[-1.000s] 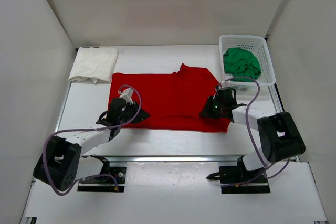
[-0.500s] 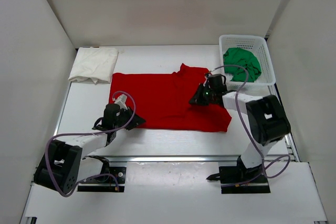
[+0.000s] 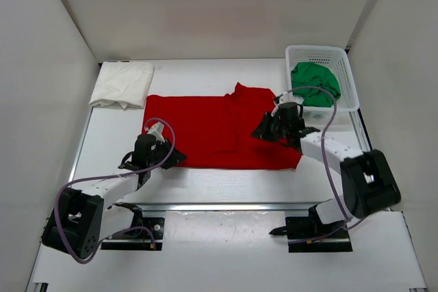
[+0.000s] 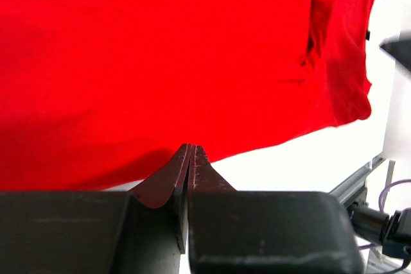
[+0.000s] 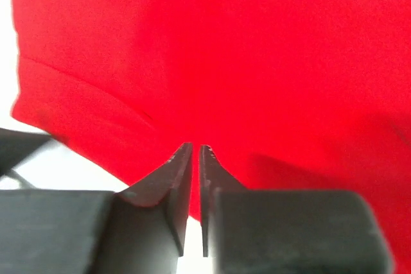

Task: Fold and stack the t-shirts
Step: Fold the flattened tshirt in 1/3 of the way

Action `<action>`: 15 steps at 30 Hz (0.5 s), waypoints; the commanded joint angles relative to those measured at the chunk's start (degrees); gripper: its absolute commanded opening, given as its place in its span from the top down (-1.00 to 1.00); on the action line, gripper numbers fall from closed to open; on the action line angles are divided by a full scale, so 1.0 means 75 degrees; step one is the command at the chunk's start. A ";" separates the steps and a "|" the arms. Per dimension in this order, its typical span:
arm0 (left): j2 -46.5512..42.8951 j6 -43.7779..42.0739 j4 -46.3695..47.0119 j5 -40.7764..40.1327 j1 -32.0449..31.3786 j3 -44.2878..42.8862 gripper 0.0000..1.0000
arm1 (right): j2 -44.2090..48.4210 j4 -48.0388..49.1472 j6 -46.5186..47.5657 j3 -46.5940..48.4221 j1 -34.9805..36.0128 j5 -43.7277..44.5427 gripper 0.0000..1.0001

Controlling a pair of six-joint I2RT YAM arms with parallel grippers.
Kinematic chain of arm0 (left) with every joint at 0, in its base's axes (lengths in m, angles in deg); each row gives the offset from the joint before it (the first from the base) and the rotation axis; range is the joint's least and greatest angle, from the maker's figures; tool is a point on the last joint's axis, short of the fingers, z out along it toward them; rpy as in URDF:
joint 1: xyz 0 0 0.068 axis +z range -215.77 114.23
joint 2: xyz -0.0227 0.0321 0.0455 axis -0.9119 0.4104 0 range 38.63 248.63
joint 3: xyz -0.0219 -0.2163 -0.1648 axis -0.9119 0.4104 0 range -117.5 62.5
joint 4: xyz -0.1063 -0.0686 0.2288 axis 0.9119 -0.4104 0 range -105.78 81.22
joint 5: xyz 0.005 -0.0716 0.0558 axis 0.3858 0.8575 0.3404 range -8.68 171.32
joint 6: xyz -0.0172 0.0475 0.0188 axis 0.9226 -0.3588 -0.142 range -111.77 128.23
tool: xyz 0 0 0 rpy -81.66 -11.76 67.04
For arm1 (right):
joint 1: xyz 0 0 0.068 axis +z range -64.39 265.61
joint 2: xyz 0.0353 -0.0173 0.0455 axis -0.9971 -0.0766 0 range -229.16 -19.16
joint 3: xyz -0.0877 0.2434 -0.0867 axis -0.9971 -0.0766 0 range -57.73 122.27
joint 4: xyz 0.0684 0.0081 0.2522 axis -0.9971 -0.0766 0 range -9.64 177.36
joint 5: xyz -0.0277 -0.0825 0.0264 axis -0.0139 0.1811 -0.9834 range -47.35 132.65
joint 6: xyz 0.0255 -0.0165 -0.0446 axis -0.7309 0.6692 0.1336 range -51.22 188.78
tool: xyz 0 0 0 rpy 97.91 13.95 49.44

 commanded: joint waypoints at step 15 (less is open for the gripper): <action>0.1097 0.1238 0.1162 0.2753 0.3797 0.1680 0.81 | 0.3655 -0.1297 -0.0271 -0.4156 -0.2656 0.0458 0.98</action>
